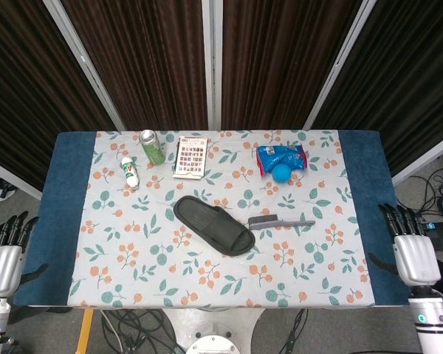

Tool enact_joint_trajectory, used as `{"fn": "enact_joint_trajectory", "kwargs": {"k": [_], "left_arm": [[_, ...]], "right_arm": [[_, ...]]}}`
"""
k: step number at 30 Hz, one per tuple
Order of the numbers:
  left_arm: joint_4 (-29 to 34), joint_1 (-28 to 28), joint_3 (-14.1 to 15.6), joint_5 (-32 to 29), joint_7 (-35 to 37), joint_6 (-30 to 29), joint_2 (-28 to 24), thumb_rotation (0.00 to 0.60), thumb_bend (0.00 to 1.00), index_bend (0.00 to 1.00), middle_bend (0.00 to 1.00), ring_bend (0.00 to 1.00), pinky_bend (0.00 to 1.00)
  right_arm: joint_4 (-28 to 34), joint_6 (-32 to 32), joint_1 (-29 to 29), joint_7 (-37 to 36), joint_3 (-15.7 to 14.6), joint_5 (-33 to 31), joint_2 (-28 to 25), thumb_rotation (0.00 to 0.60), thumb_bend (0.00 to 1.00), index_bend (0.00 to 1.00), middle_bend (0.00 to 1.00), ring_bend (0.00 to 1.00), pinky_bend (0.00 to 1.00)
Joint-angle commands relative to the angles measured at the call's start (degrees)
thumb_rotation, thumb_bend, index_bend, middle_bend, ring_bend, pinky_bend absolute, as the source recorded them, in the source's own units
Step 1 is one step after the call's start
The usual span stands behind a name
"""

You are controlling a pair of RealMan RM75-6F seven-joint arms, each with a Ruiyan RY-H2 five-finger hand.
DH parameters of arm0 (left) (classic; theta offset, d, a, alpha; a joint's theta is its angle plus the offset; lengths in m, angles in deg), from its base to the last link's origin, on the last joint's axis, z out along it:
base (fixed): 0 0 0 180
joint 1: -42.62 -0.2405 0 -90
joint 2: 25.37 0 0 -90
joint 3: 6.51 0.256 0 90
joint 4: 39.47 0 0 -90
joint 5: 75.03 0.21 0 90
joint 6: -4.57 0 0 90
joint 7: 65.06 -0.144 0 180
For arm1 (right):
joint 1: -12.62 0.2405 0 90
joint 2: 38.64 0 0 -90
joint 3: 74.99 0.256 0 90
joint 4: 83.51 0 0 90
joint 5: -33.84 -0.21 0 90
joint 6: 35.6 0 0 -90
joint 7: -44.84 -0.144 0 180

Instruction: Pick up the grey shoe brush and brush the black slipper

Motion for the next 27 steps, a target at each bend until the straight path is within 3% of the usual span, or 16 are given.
{"fn": "enact_joint_trajectory", "kwargs": {"k": [1, 11, 16, 19, 24, 27], "left_arm": [[0.1, 0.0, 0.1, 0.1, -0.2, 0.0, 0.1, 0.600, 0.16, 0.16, 0.14, 0.06, 0.13], [0.0, -0.3, 0.6, -0.2, 0.1, 0.3, 0.1, 0.600, 0.16, 0.16, 0.14, 0.06, 0.13], [-0.5, -0.1, 0.6, -0.1, 0.5, 0.5, 0.3, 0.600, 0.16, 0.16, 0.14, 0.06, 0.13], [-0.6, -0.3, 0.5, -0.1, 0.8, 0.1, 0.3, 0.600, 0.16, 0.16, 0.14, 0.06, 0.13], [-0.8, -0.9, 0.8, -0.4, 1.4, -0.2, 0.0, 0.600, 0.16, 0.16, 0.14, 0.06, 0.13], [-0.9, -1.3, 0.9, -0.6, 1.9, -0.5, 0.1, 0.600, 0.15, 0.16, 0.14, 0.06, 0.13]], "right_arm": [[1.0, 1.9, -1.8, -1.4, -0.8, 1.3, -1.4, 0.600, 0.07, 0.00, 0.08, 0.00, 0.03], [3.6, -2.0, 0.7, 0.8, -0.2, 3.9, -1.9, 0.600, 0.08, 0.00, 0.08, 0.00, 0.03], [3.9, -11.5, 7.8, 2.2, 2.6, 2.9, 0.3, 0.600, 0.08, 0.00, 0.06, 0.00, 0.03], [1.9, -20.3, 13.6, 4.8, 5.3, -1.3, 3.6, 0.600, 0.08, 0.00, 0.05, 0.00, 0.03], [-6.1, -31.4, 22.8, 8.2, 9.5, -7.7, 12.2, 0.600, 0.06, 0.00, 0.05, 0.00, 0.03], [-10.3, -35.5, 26.7, 9.4, 10.5, -9.9, 16.5, 0.600, 0.03, 0.00, 0.05, 0.00, 0.03]]}}
